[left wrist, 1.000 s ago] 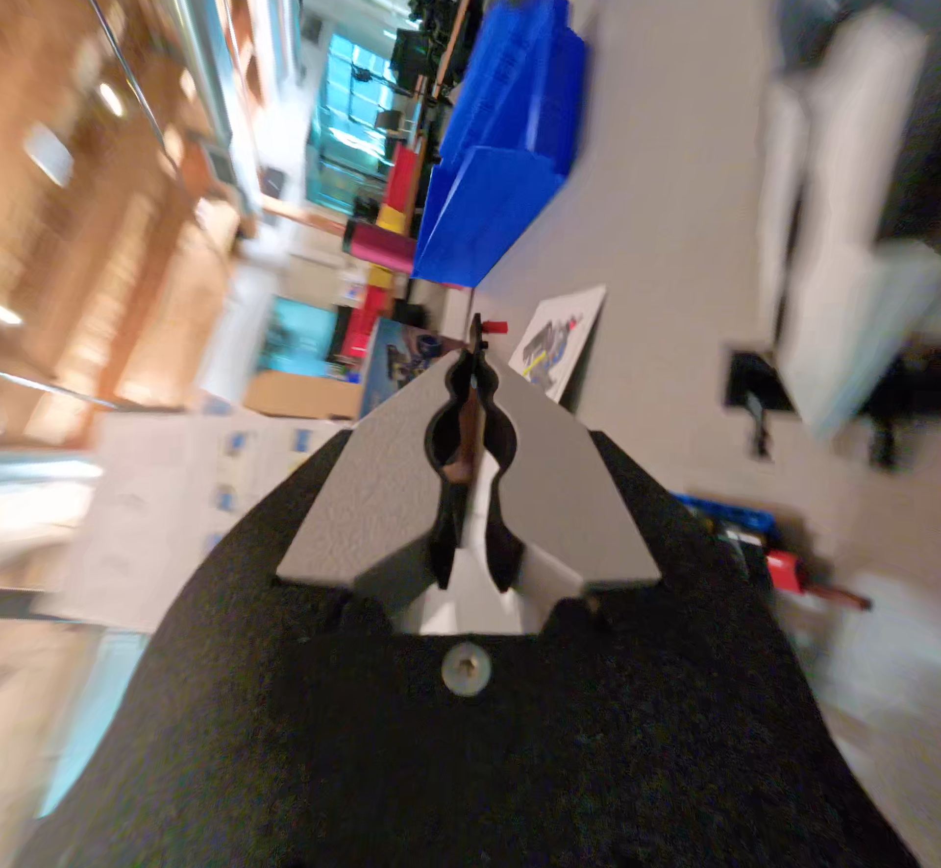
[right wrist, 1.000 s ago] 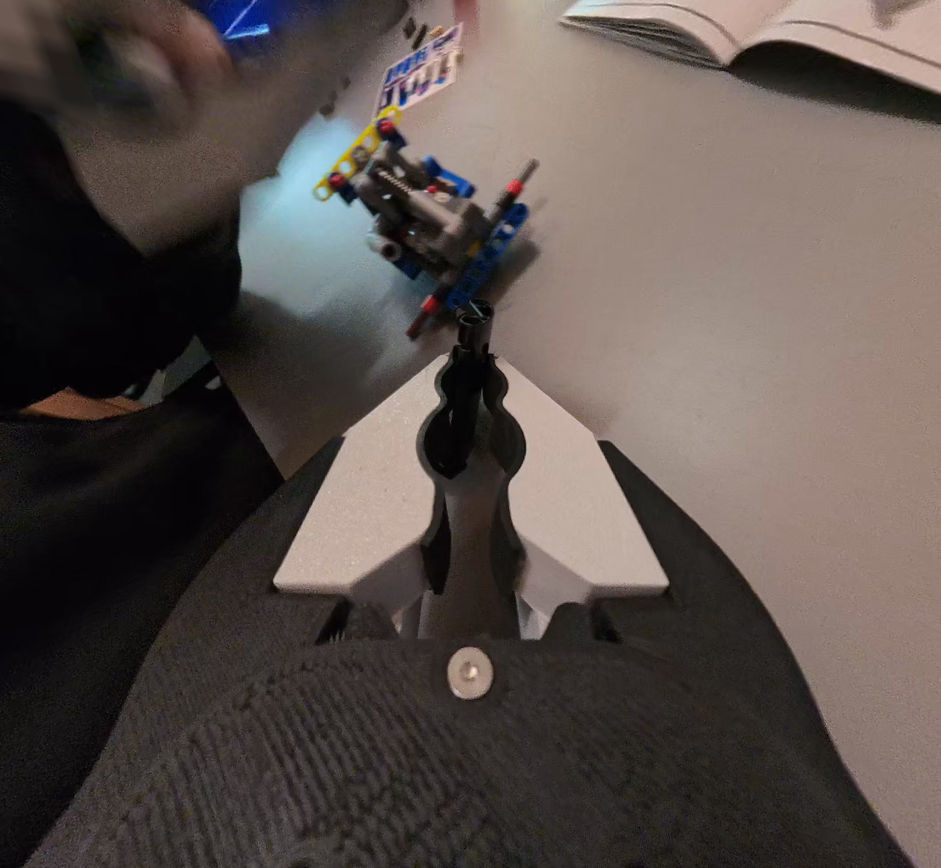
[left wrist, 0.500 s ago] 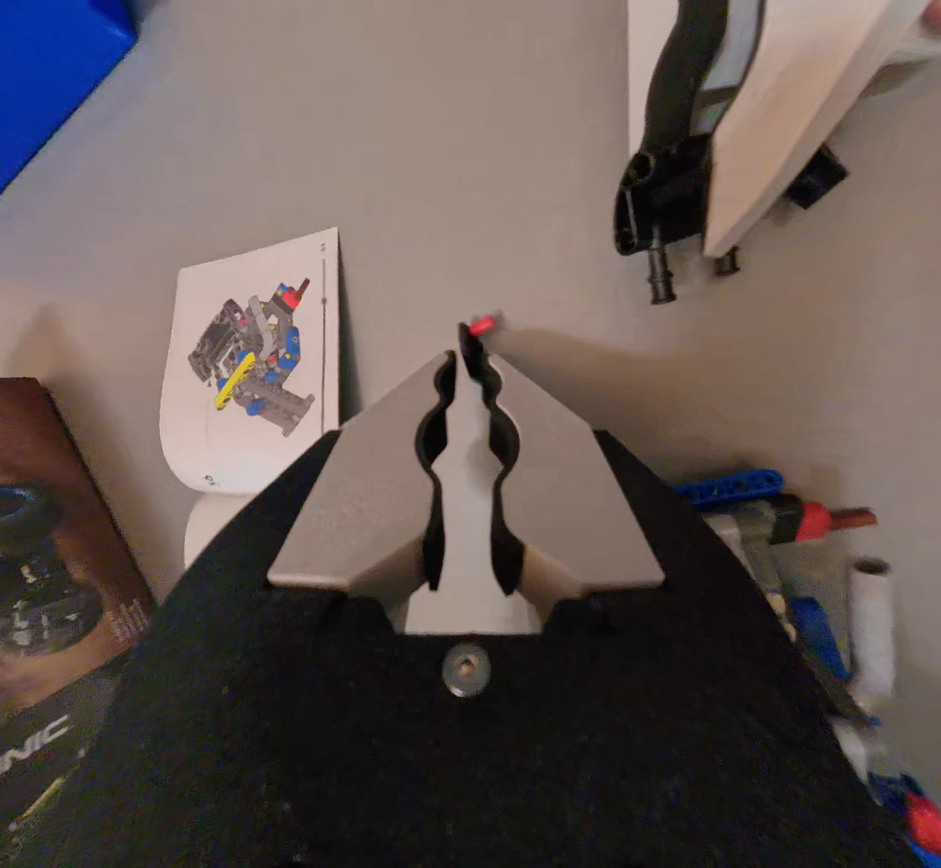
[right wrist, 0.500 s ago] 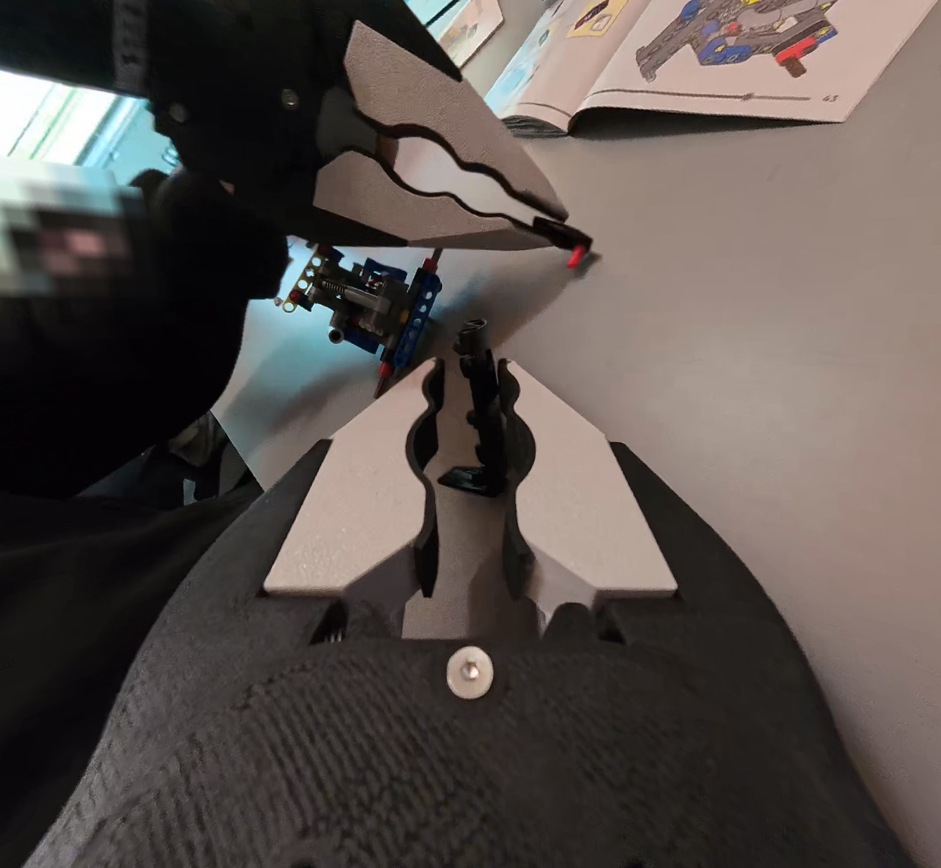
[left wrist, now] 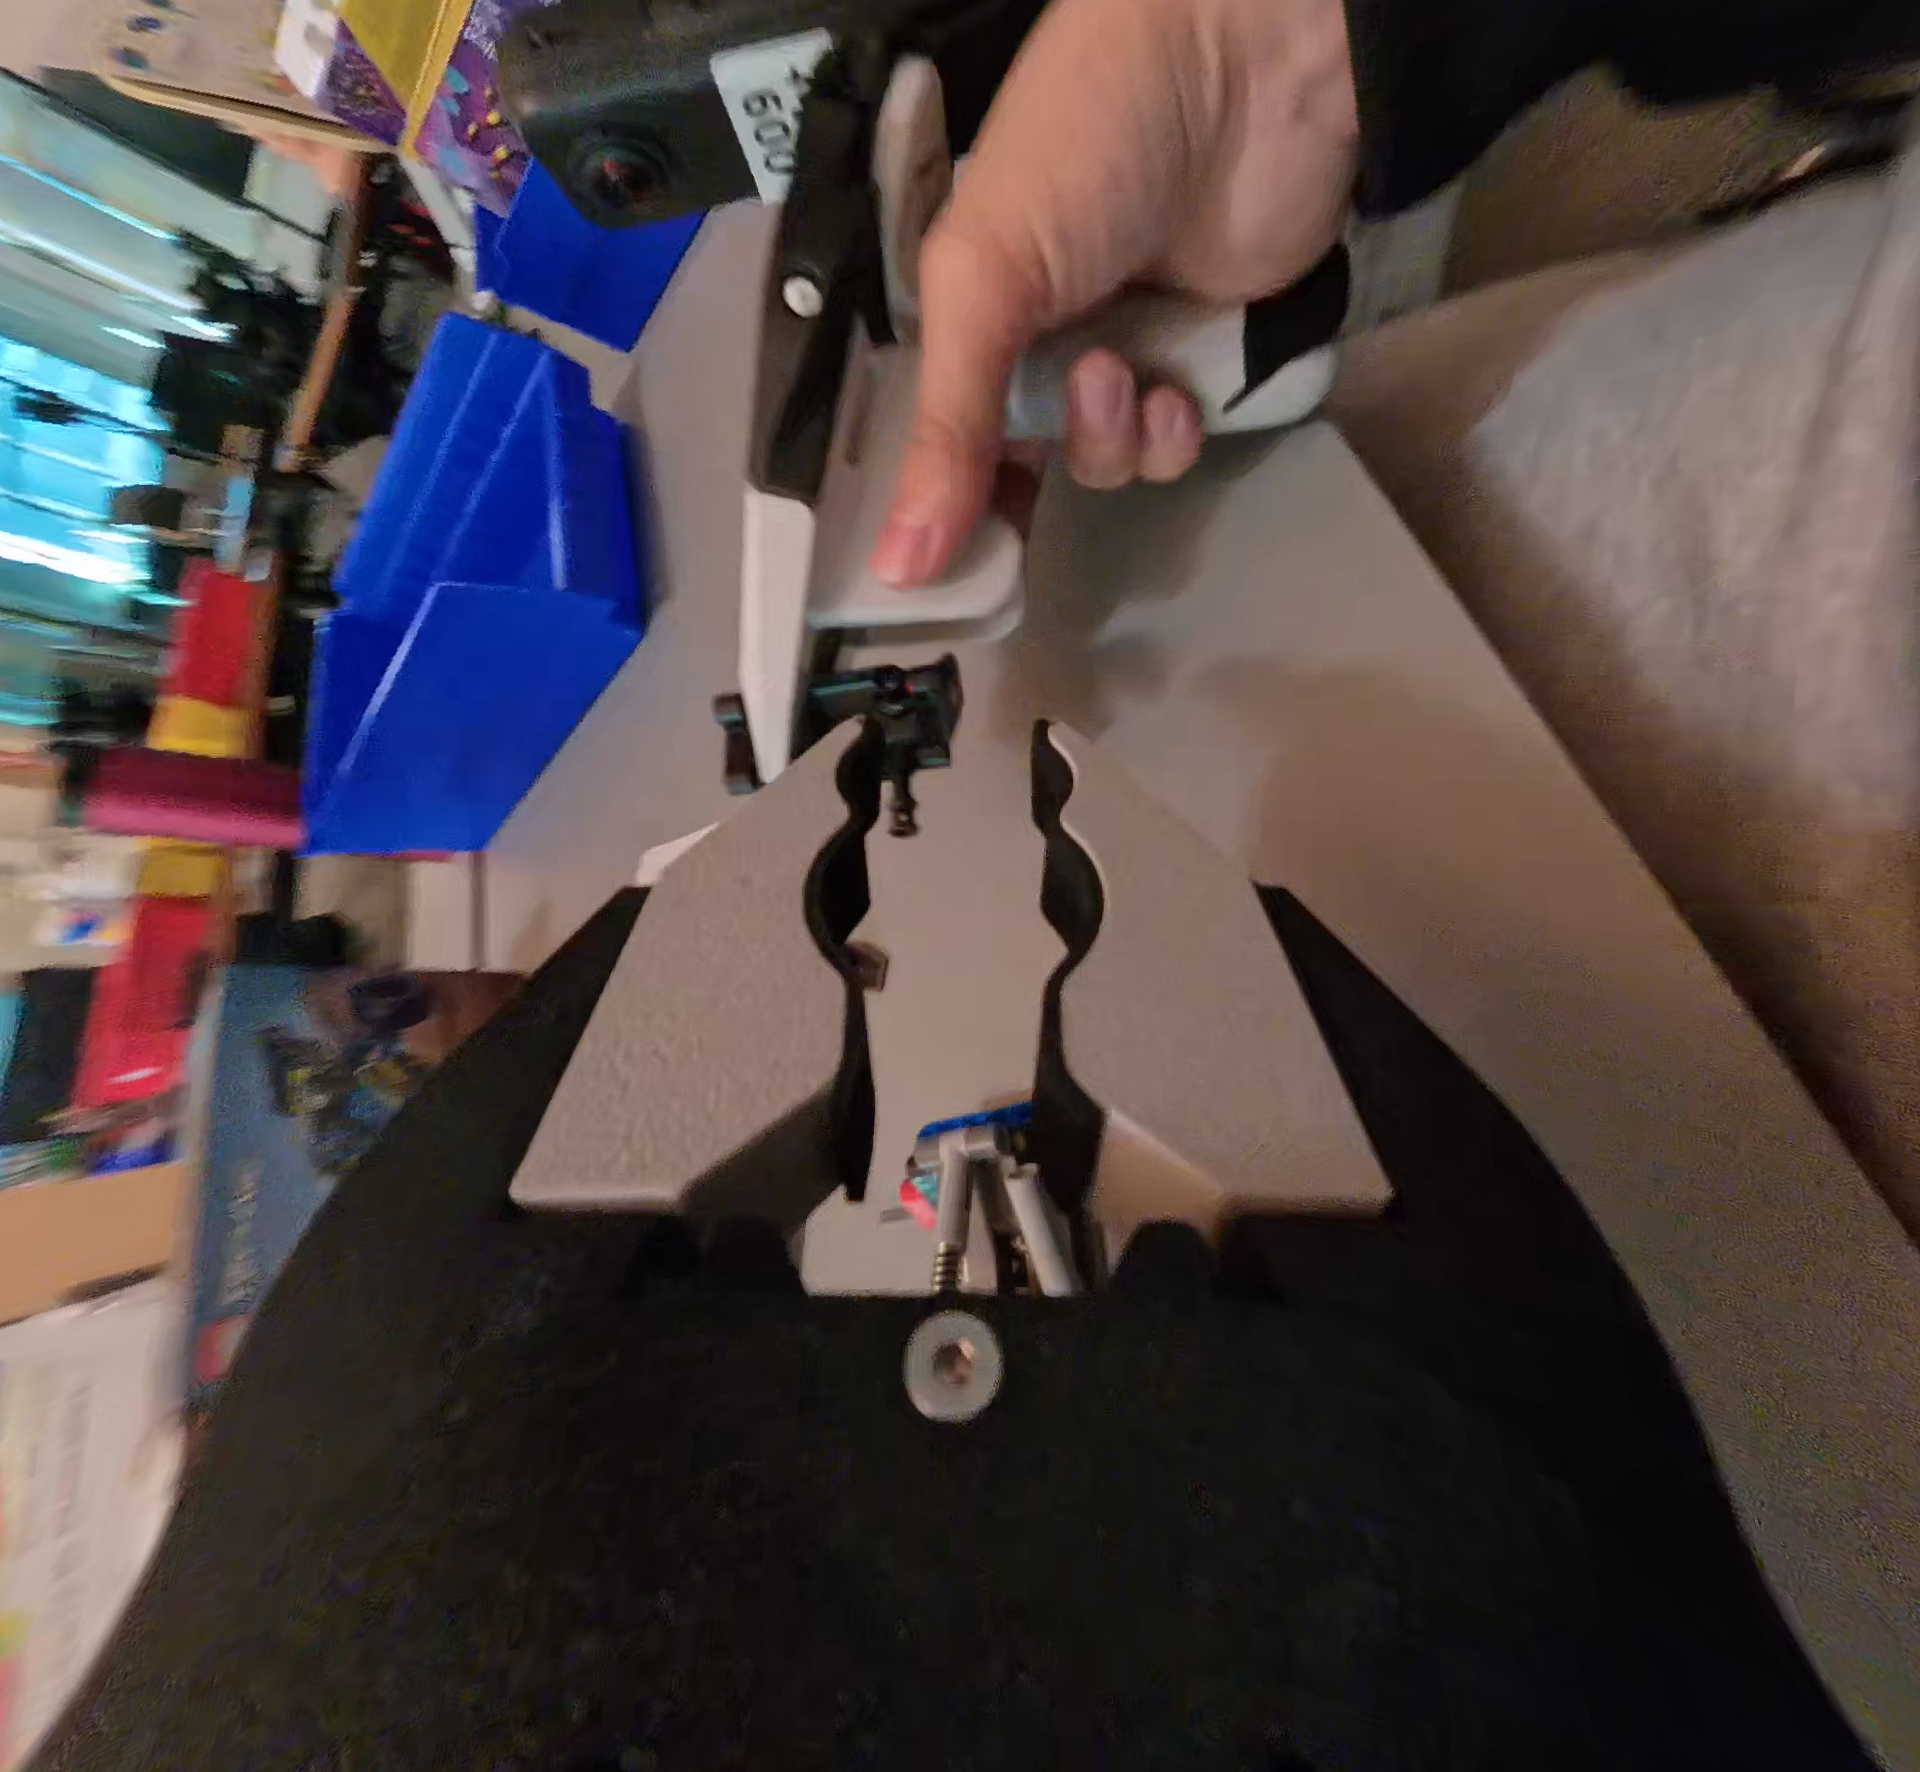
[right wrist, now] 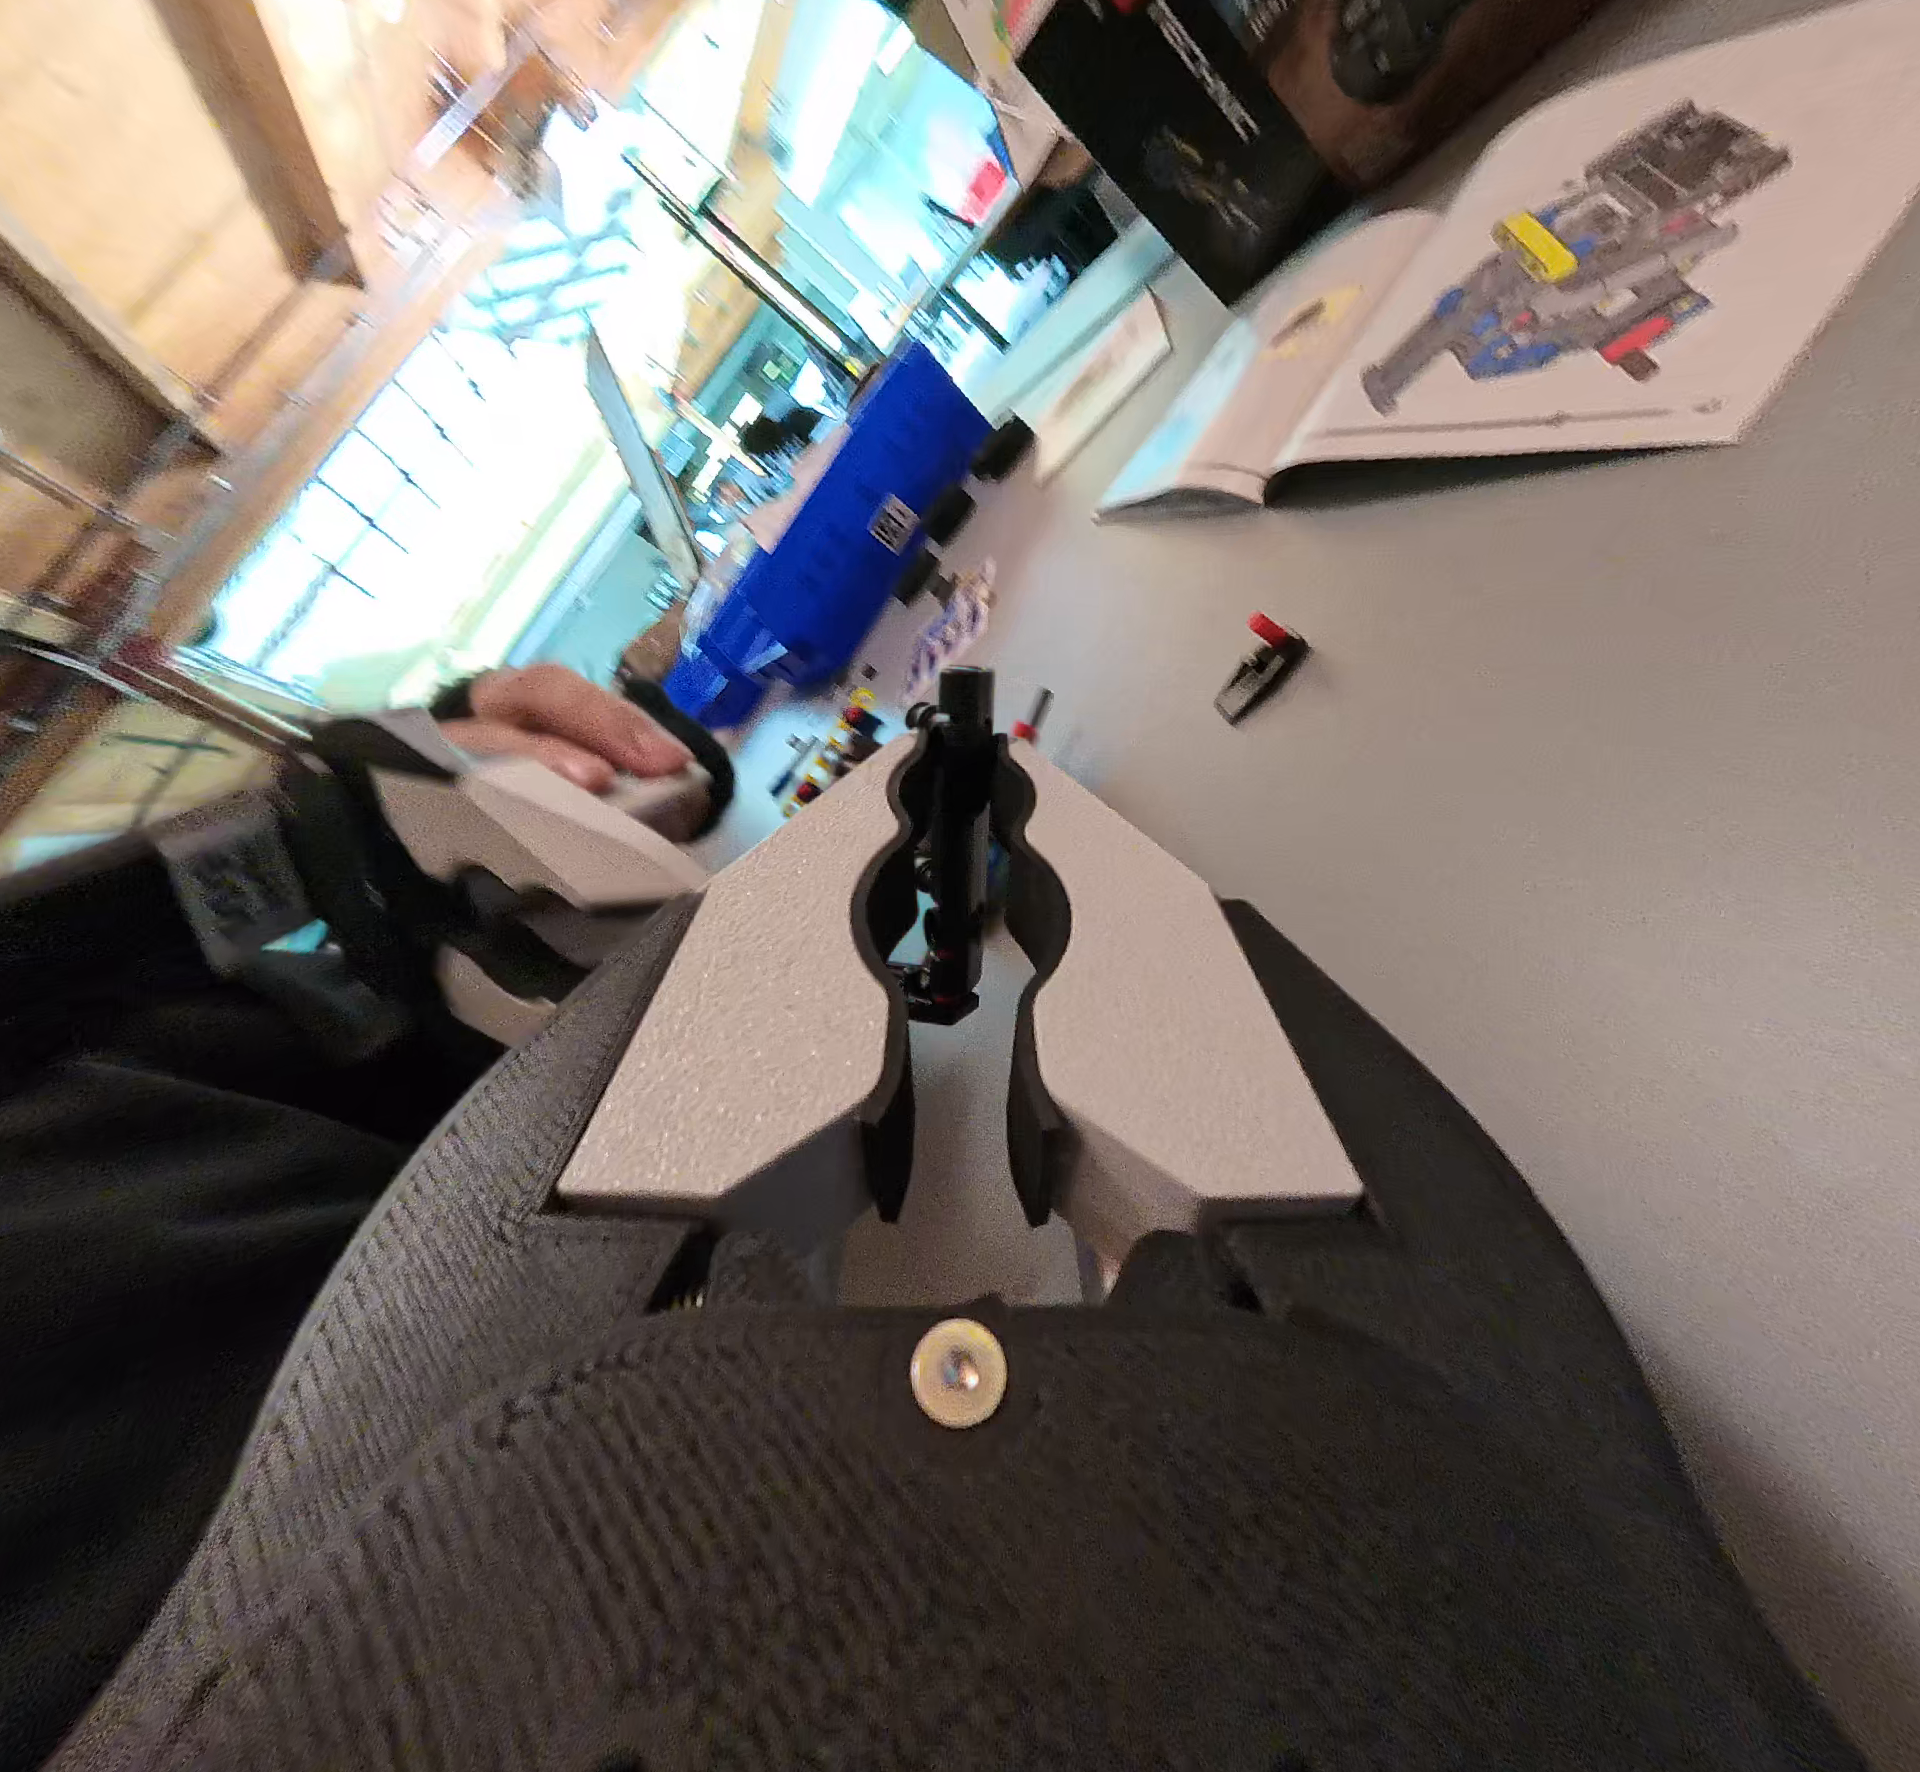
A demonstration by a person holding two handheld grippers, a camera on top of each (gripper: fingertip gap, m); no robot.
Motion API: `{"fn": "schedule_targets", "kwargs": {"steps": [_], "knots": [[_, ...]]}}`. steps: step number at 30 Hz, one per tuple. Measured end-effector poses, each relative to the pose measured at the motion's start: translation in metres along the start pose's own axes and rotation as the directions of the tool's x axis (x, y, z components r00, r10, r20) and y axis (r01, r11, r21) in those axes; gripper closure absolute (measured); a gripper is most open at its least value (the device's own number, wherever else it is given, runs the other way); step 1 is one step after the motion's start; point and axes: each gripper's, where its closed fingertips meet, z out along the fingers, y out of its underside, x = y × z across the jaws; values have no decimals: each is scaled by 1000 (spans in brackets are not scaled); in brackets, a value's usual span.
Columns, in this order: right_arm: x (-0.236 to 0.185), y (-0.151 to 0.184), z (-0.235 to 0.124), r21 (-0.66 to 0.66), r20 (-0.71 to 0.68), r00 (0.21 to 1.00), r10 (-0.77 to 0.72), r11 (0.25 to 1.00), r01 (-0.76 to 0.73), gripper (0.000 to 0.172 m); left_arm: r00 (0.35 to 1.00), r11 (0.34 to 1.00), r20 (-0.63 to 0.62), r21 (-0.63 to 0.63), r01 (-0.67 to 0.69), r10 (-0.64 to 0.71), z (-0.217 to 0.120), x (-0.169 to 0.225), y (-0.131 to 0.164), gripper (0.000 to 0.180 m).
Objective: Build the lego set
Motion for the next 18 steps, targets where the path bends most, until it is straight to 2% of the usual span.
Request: {"fn": "schedule_targets", "kwargs": {"steps": [2,4,7,9,13,18], "knots": [[-7,-3,1,36,41,999,11,999,-12,165,992,993,86,-84,-84,92,7,3,12,155],[-15,1,4,29,67,998,-14,1000,12,164,984,987,122,-116,-116,130,12,6,19,156],[-21,6,9,20,80,996,-26,999,25,164,974,989,184,-94,-116,132,16,1,17,163],[-23,7,12,27,86,996,-20,999,18,165,969,989,209,-99,-112,131,18,-3,19,174],[-22,11,14,4,64,997,-53,999,53,164,970,992,209,-46,-120,127,17,-5,15,177],[-17,12,15,-13,11,991,-136,991,136,165,962,987,222,-67,-145,156,19,-5,20,176]]}}
